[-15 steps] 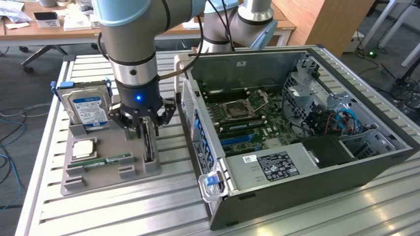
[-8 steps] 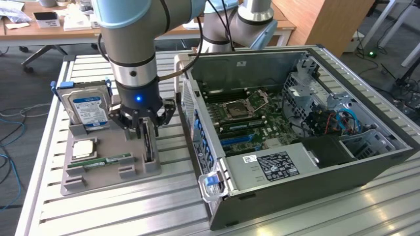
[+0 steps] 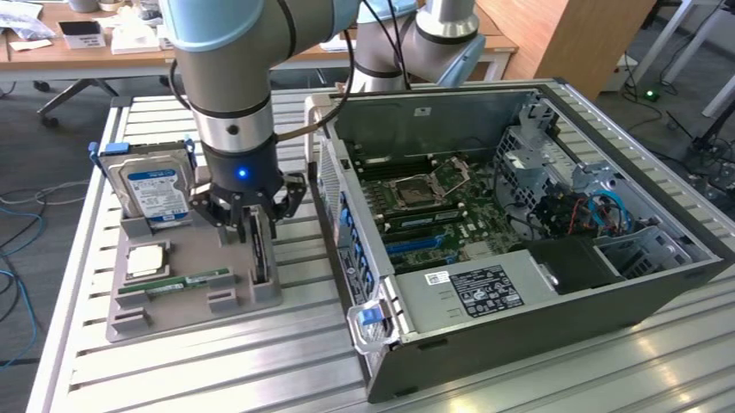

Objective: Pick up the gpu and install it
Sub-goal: 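Pick up the gpu and move the gpu toward the slot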

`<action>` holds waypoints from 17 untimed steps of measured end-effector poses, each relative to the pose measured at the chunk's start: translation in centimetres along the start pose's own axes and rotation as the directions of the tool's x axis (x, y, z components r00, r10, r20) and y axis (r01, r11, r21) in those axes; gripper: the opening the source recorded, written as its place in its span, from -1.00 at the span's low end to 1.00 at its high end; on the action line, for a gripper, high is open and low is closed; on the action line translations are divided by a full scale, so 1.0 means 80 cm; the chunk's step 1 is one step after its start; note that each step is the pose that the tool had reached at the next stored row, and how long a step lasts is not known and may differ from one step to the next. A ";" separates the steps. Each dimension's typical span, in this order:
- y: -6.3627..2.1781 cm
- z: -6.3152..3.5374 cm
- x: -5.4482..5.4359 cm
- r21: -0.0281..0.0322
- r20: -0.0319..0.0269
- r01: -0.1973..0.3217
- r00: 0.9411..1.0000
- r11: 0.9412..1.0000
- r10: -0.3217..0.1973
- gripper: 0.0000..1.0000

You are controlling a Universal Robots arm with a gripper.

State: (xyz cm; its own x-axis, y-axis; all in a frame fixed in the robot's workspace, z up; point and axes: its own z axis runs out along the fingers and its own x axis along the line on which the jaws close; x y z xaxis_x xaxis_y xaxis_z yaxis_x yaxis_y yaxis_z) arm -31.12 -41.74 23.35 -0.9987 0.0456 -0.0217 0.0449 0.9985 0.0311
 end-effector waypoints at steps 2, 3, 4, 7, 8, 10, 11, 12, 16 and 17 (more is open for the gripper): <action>0.001 0.001 0.000 0.000 0.000 0.016 1.000 1.000 -0.016 -0.05; 0.002 0.001 0.001 0.000 -0.001 0.018 1.000 1.000 -0.018 -0.05; 0.002 0.002 0.002 0.000 -0.001 0.019 1.000 1.000 -0.019 -0.05; 0.003 0.004 0.004 0.000 -0.001 0.019 1.000 1.000 -0.019 -0.05; 0.003 0.005 0.004 0.000 0.000 0.019 1.000 1.000 -0.019 -0.05; 0.003 0.007 0.004 0.000 -0.001 0.019 1.000 1.000 -0.019 -0.05; 0.003 0.007 0.005 0.000 -0.001 0.019 1.000 1.000 -0.019 -0.05; 0.003 0.007 0.005 0.000 -0.001 0.019 1.000 1.000 -0.019 -0.05; 0.003 0.006 0.004 0.000 -0.001 0.019 1.000 1.000 -0.019 -0.05; 0.003 0.006 0.004 0.000 0.000 0.019 1.000 1.000 -0.019 -0.05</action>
State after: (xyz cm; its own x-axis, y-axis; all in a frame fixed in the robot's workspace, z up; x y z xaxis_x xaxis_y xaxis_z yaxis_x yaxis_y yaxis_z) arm -31.46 -41.47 22.85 -0.9994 0.0268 -0.0218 0.0261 0.9992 0.0311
